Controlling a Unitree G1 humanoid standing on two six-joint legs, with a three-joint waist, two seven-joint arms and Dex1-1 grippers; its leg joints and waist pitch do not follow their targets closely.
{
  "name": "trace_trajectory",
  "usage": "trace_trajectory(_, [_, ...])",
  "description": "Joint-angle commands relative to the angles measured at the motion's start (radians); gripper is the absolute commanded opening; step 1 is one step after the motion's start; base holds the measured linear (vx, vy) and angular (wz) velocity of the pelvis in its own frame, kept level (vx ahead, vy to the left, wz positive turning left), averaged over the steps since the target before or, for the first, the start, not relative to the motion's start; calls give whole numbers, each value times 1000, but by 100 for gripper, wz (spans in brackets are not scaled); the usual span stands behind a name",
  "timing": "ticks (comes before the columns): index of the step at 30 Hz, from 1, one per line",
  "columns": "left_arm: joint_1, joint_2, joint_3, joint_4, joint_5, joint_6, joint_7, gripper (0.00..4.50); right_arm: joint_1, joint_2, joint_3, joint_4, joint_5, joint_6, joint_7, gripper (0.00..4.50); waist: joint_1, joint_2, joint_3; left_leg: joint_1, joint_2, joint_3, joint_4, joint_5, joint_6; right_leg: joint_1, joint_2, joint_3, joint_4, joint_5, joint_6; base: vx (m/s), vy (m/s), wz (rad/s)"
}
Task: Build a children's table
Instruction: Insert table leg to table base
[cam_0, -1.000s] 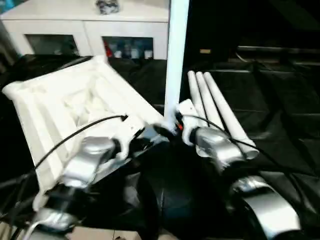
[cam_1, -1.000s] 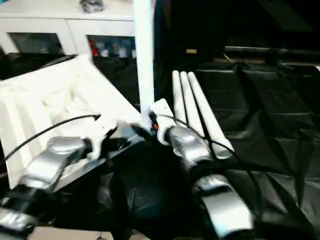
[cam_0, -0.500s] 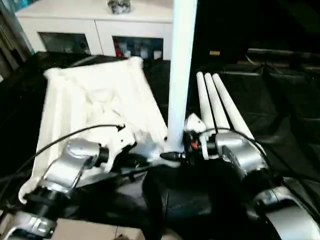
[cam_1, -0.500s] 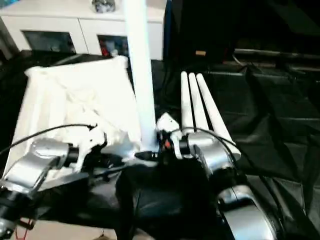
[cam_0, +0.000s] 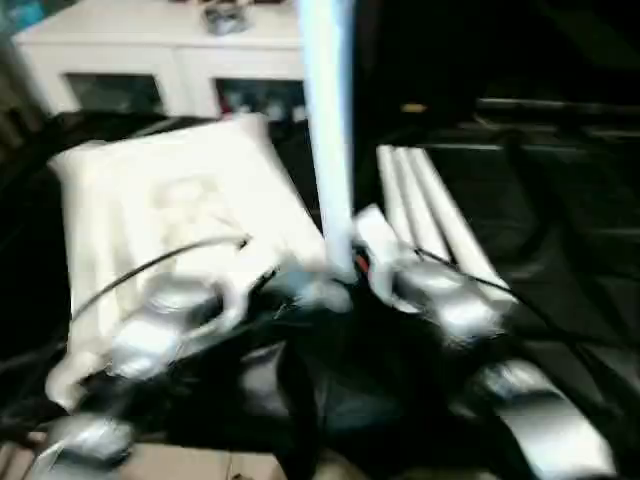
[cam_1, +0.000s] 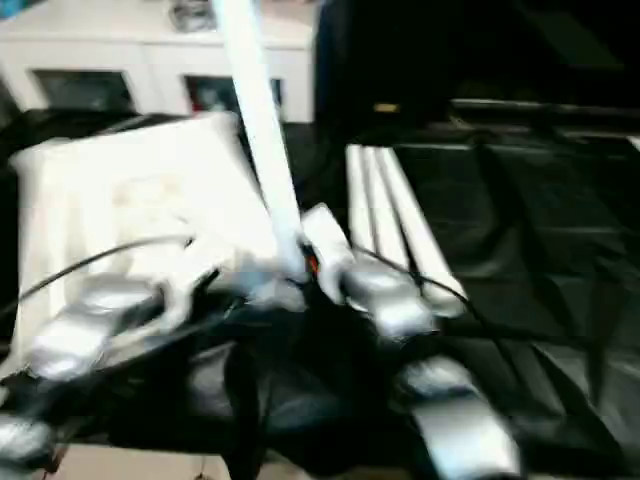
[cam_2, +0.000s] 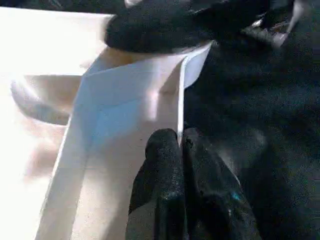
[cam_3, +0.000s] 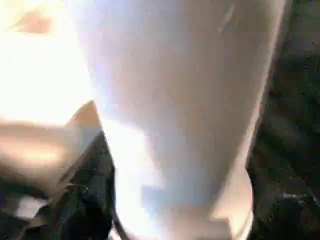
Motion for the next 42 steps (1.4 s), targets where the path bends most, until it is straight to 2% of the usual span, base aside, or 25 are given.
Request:
trace_trajectory(1, [-34,-39,8,-7,-4,12,74,0,5,86,17,62,38,41,-28,277,1,-4,-51,4,18,-12,-77,-288,-10,36,-73,40,-98,-443,-148,0,0,0])
trace_trajectory(2, [-36,-58,8,-8,-1,10,95,0,-2,98,25,75,23,22,-45,277,2,-6,-53,3,18,-11,-77,-278,-2,36,-71,40,-96,-409,-153,0,0,0])
trace_trajectory(3, [-35,-65,5,-13,0,-4,98,0,-1,103,30,76,19,10,-34,277,2,-4,-53,3,19,-10,-77,-274,0,35,-71,41,-94,-395,-158,0,0,0])
trace_trajectory(5, [-33,-72,-1,-20,2,-15,97,0,-4,111,28,86,16,-5,-28,333,5,-4,-55,1,19,-7,-75,-251,8,38,-71,42,-89,-337,-175,0,0,0])
trace_trajectory(7, [-29,-76,-12,-33,4,-8,91,0,-14,119,13,108,20,-17,-32,347,5,-4,-56,-3,20,-7,-76,-240,12,41,-72,42,-84,-305,-187,0,0,0])
trace_trajectory(13, [-9,-49,-39,-55,5,-40,59,0,-23,103,-16,108,47,-56,32,403,2,-2,-56,-4,21,-7,-76,-237,22,44,-71,41,-82,-278,-199,0,0,0])
trace_trajectory(15, [-4,-39,-36,-55,2,-48,51,0,-12,93,-22,85,69,-65,84,427,3,3,-56,-2,21,-6,-76,-239,21,42,-71,42,-82,-273,-204,0,0,0])
trace_trajectory(17, [2,-32,-36,-56,2,-57,40,0,-7,87,-32,73,84,-71,121,381,0,0,-56,-6,21,-7,-77,-247,27,47,-71,41,-81,-272,-203,0,0,0])
trace_trajectory(18, [4,-28,-37,-57,2,-62,35,0,-5,86,-36,70,91,-66,134,372,0,2,-56,-6,21,-8,-77,-247,29,47,-70,41,-81,-272,-204,0,0,0])
trace_trajectory(19, [7,-26,-38,-58,3,-66,30,0,-5,85,-41,70,96,-64,147,382,-1,2,-57,-4,22,-6,-75,-250,35,44,-71,43,-83,-269,-211,0,0,0])
trace_trajectory(20, [11,-18,-43,-59,4,-80,18,0,-1,83,-41,65,99,-62,166,383,1,5,-61,-5,23,-7,-74,-226,37,45,-73,43,-78,-234,-223,0,0,0])
trace_trajectory(21, [17,-6,-46,-62,7,-86,14,0,4,80,-41,61,98,-62,187,363,3,5,-63,-5,24,-7,-73,-208,39,47,-72,43,-77,-207,-228,0,0,0])
trace_trajectory(22, [21,3,-47,-62,10,-90,13,0,8,78,-39,59,97,-61,198,339,9,7,-67,-4,27,-5,-69,-160,49,45,-70,42,-66,-119,-249,0,0,0])
trace_trajectory(23, [23,9,-46,-61,11,-93,13,0,10,76,-35,60,95,-62,207,339,11,8,-67,-2,28,-4,-69,-153,52,44,-69,41,-65,-101,-256,0,0,0])
trace_trajectory(25, [26,15,-44,-61,11,-95,13,0,12,74,-28,61,91,-64,216,338,14,9,-68,-7,29,-4,-68,-130,53,48,-69,39,-57,-57,-268,0,0,0])
trace_trajectory(26, [27,18,-42,-62,12,-95,15,0,13,74,-26,61,90,-64,221,316,13,7,-67,-9,27,-3,-67,-129,54,48,-68,38,-56,-47,-271,0,0,0])
trace_trajectory(27, [29,26,-41,-63,13,-97,14,0,14,74,-24,62,88,-65,228,298,13,8,-66,-9,27,-3,-68,-134,53,49,-69,38,-57,-51,-270,0,0,0])
trace_trajectory(31, [30,37,-37,-67,12,-99,12,0,12,75,-26,61,87,-62,238,271,13,6,-63,-8,27,-3,-69,-167,42,49,-74,39,-64,-120,-256,0,0,0])
trace_trajectory(34, [34,48,-38,-70,13,-105,10,0,9,73,-25,63,89,-63,243,247,12,7,-62,-8,27,-4,-70,-177,33,48,-73,39,-65,-137,-250,0,0,0])
trace_trajectory(39, [52,72,-39,-93,11,-117,-2,0,7,66,-16,46,89,-68,259,205,12,7,-65,-10,27,-5,-69,-154,35,51,-73,38,-60,-101,-256,0,0,0])
trace_trajectory(41, [68,83,-35,-114,6,-120,-7,0,16,62,-14,-3,94,-74,264,199,10,7,-65,-13,28,-5,-68,-140,42,54,-73,37,-56,-73,-258,0,0,0])
trace_trajectory(42, [71,86,-34,-118,4,-119,-7,0,16,60,-17,-11,92,-79,251,174,9,7,-67,-13,27,-6,-68,-135,44,54,-72,37,-54,-65,-259,0,0,0])
